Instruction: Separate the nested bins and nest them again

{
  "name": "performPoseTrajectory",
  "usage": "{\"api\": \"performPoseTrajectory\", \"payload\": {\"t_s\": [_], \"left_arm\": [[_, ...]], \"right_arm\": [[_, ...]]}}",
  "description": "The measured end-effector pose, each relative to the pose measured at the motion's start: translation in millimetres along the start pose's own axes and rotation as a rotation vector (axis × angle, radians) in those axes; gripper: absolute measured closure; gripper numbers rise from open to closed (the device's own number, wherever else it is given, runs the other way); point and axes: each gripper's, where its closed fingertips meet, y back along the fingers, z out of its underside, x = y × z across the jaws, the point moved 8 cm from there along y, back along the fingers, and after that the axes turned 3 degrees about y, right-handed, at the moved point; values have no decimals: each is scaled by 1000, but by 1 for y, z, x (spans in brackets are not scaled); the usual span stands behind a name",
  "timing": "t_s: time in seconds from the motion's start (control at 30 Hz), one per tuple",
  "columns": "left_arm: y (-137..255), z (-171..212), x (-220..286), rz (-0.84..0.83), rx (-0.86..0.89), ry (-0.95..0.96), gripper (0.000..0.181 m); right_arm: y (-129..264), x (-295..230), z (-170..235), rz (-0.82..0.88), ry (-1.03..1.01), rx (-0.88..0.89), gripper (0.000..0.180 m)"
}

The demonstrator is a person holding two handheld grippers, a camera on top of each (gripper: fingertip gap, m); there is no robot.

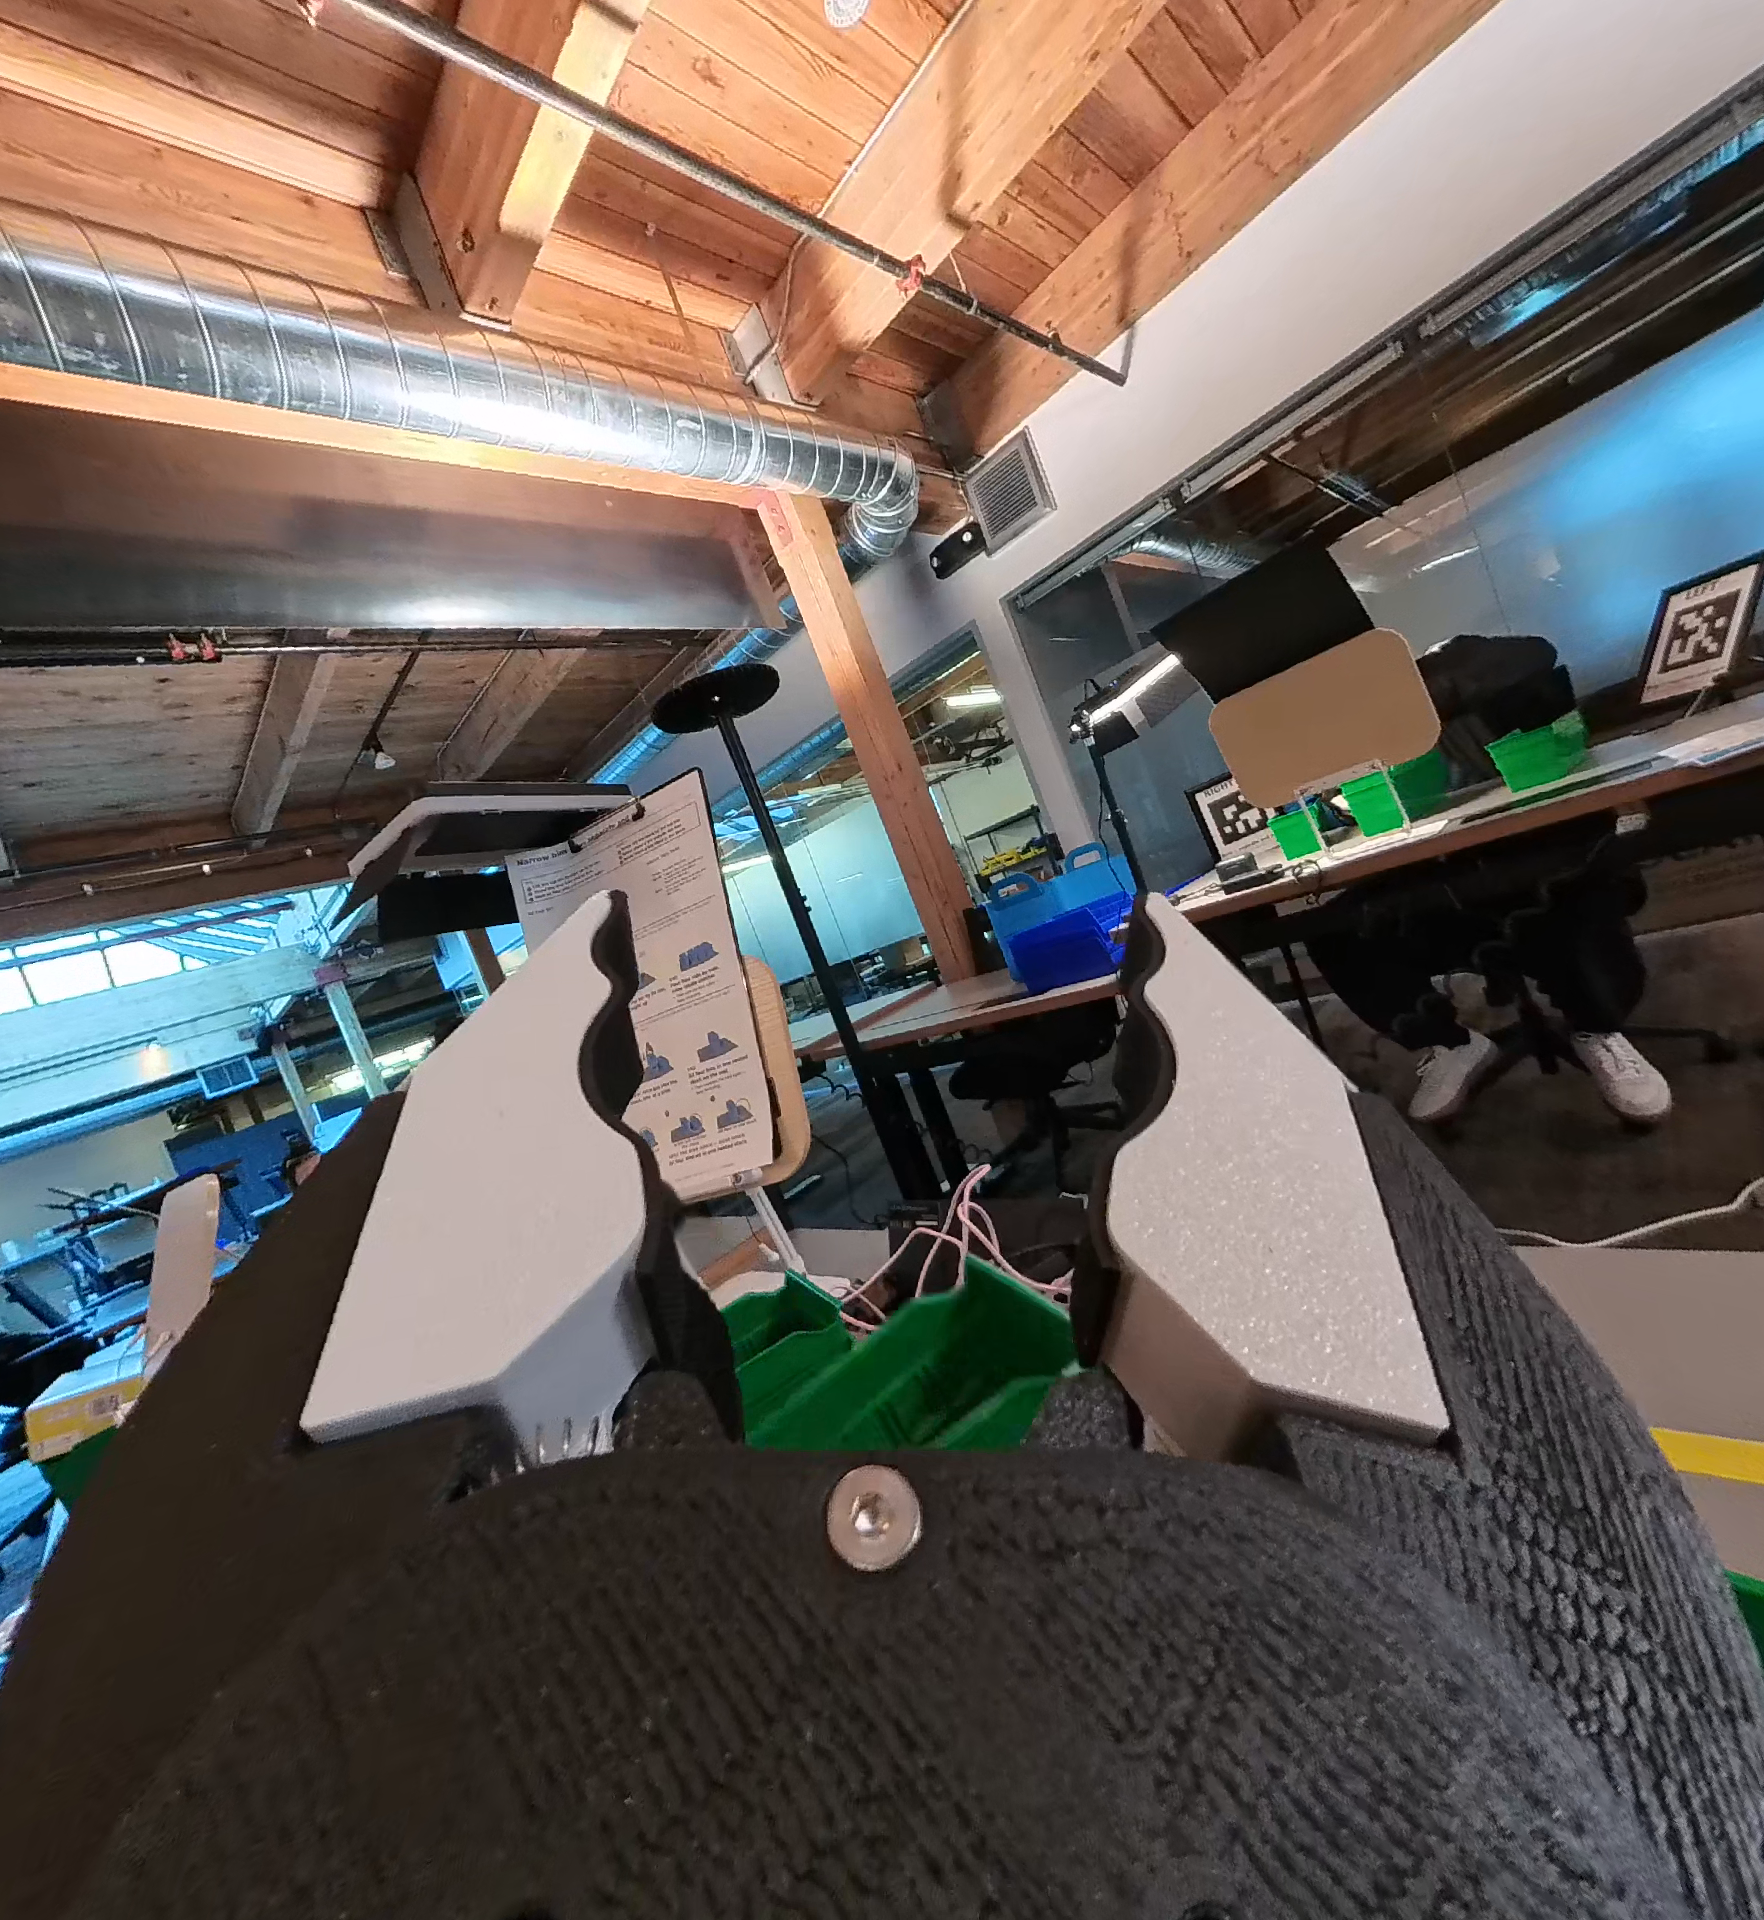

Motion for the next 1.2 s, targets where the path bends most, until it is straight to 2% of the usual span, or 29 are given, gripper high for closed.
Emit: {"api": "performPoseTrajectory", "payload": {"t_s": [0.1,0.2,0.37,0.5,0.57,0.73,0.9,1.03,1.2], "left_arm": [[47,0,7,73,23,-4,60],[97,-1,4,48,44,-42,60],[171,-3,-37,-170,67,-10,59],[202,9,-80,-337,3,72,59],[205,15,-99,-352,-26,105,59],[192,27,-128,-256,-71,190,58],[177,32,-143,-347,-128,161,58],[163,30,-144,-224,-169,164,57],[152,26,-154,-209,-199,168,56]], "right_arm": [[-1,1,1,1,-3,-3,86],[-1,1,1,3,-2,-5,86],[-1,3,2,9,-4,-7,86],[0,5,1,19,-3,-4,87],[0,6,1,24,-4,-6,87],[-2,7,3,33,2,-14,87],[-3,6,4,41,16,-26,87],[-5,6,6,43,14,-30,87],[-5,6,6,43,17,-33,87]]}}
